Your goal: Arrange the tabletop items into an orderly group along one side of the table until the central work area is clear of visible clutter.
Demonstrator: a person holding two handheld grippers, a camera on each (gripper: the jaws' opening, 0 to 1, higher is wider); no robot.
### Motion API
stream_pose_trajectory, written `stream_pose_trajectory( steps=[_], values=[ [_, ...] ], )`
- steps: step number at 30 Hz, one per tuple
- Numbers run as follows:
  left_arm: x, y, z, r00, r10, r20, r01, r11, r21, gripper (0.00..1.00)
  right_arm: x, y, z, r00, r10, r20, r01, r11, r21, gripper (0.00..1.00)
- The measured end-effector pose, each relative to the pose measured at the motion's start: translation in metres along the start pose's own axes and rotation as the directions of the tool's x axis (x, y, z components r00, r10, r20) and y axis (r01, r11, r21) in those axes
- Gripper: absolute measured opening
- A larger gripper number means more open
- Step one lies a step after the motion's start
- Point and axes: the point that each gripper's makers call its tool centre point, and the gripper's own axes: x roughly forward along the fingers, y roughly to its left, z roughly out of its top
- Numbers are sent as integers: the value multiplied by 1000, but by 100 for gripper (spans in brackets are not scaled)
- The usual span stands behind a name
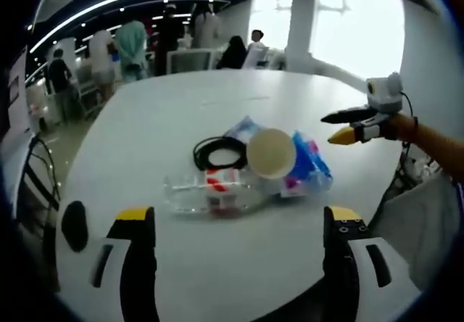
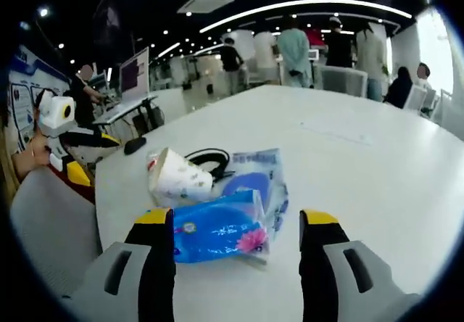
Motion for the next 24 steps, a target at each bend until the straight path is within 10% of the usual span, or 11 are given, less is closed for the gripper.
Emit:
stream_pose_trajectory(
  steps=[24],
  values=[
    [2, -2, -4, 1000, -7, -17, 6, 1000, -13, 90, 31, -20, -27, 998, 7, -65, -4, 999, 47, 41]
  ],
)
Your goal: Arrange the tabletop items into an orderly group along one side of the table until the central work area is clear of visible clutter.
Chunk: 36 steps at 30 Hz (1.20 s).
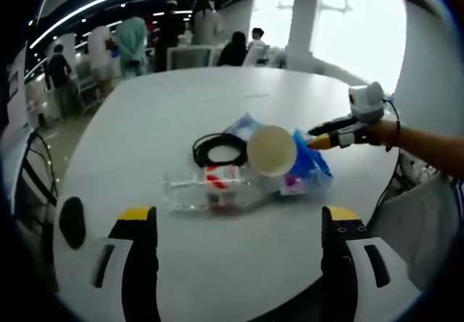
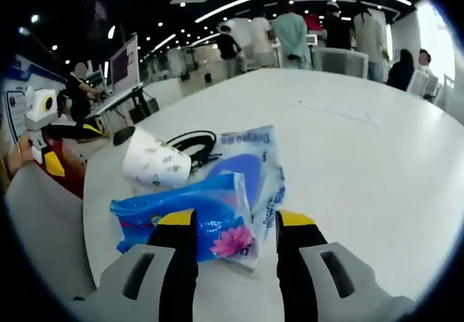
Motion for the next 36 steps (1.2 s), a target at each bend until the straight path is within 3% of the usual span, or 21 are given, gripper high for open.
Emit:
stream_pose_trajectory(
  steps=[2, 7, 11, 18, 25, 36],
  values=[
    [0, -1, -1, 1000, -1, -3, 1, 1000, 1, 90, 3, 0, -2, 1000, 5, -10, -5, 1000, -4, 37],
    [0, -2, 3, 1000, -10, 19, 10, 1000, -12, 89, 7, 3, -7, 999, 29, -35, -30, 999, -22, 17],
    [0, 0, 1, 1000, -3, 8, 3, 1000, -8, 89, 7, 5, -8, 999, 26, -46, -27, 999, -25, 8],
    [0, 1, 0, 1000, -2, -1, 2, 1000, -5, 88, 6, 8, -10, 998, 31, -58, -33, 999, -24, 1],
    [0, 0, -1, 1000, -3, -6, 3, 1000, 1, 87, 2, 6, -9, 998, 32, -51, -33, 999, -26, 1],
    [0, -2, -1, 1000, -9, -10, 9, 1000, 10, 86, -12, -6, 8, 1000, 18, -5, -18, 1000, 10, 1]
  ],
)
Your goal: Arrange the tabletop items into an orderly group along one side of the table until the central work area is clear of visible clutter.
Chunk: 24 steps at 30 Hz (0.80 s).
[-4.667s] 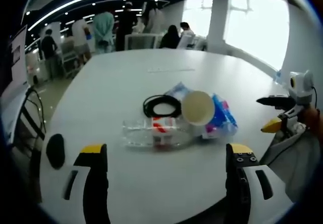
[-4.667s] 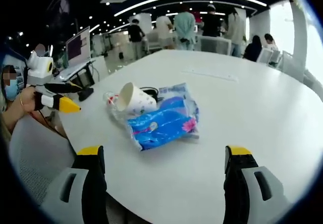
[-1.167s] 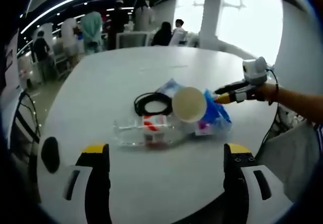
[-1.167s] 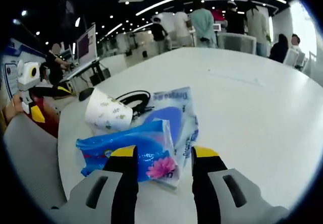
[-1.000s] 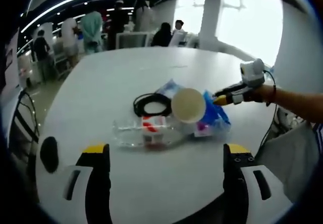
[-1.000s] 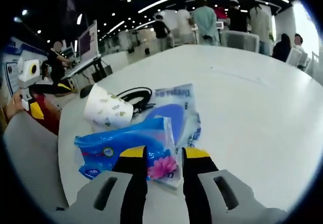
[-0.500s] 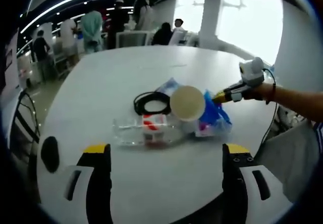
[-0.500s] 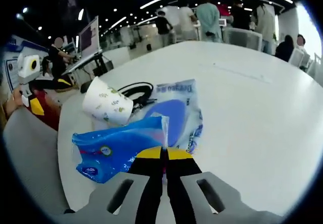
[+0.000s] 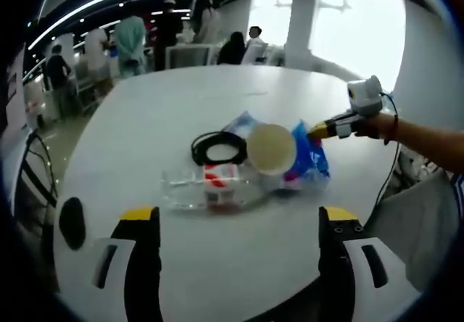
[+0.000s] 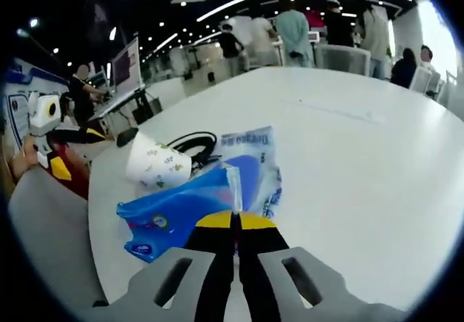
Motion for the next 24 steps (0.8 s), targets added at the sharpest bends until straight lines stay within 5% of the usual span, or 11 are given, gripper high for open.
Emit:
stream_pose_trajectory(
  steps=[12, 24],
  values=[
    [1, -2, -2, 1000, -7, -12, 7, 1000, 10, 86, -19, -30, 16, 995, -89, 52, 86, 994, 67, 1],
    [1, 0, -4, 1000, -5, -23, 5, 1000, 10, 86, -35, -59, 27, 970, -219, 109, 200, 966, 163, 1]
  ],
)
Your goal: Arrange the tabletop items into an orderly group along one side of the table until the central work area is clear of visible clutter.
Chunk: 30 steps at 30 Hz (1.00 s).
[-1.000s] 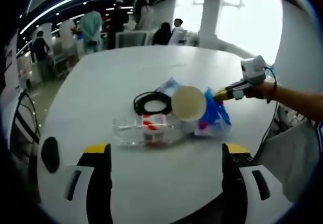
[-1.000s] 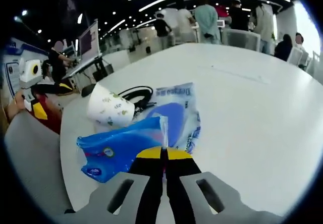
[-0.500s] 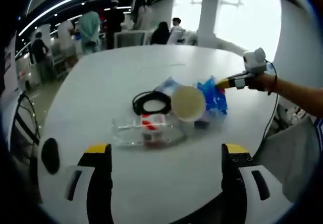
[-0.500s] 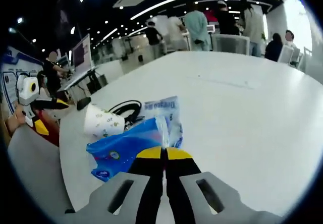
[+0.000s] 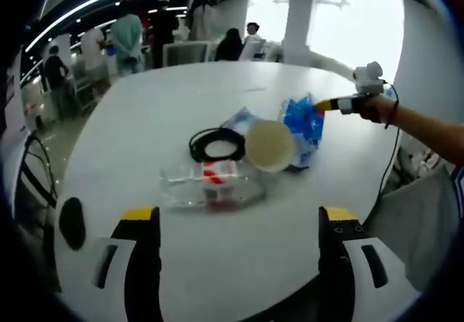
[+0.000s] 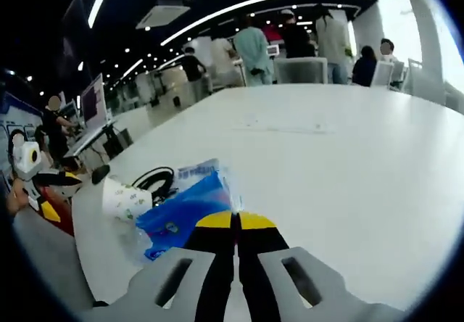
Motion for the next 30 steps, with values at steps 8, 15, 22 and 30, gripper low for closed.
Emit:
stream_pose_trajectory(
  steps=[8, 15, 22, 30],
  values=[
    [1, -1, -1, 1000, -6, -5, 6, 1000, 1, 86, -6, -25, 9, 995, -88, 38, 85, 993, 83, 0],
    [1, -1, -1, 1000, -7, -8, 7, 1000, 5, 86, -10, -42, 14, 988, -131, 85, 109, 966, 233, 0],
    [1, -4, -1, 1000, -15, -11, 15, 1000, 15, 86, -14, -60, 12, 978, -186, 97, 148, 939, 310, 0],
    [1, -4, -1, 1000, -12, -9, 12, 1000, 26, 85, -14, -82, 6, 966, -252, 64, 218, 917, 334, 0]
  ],
)
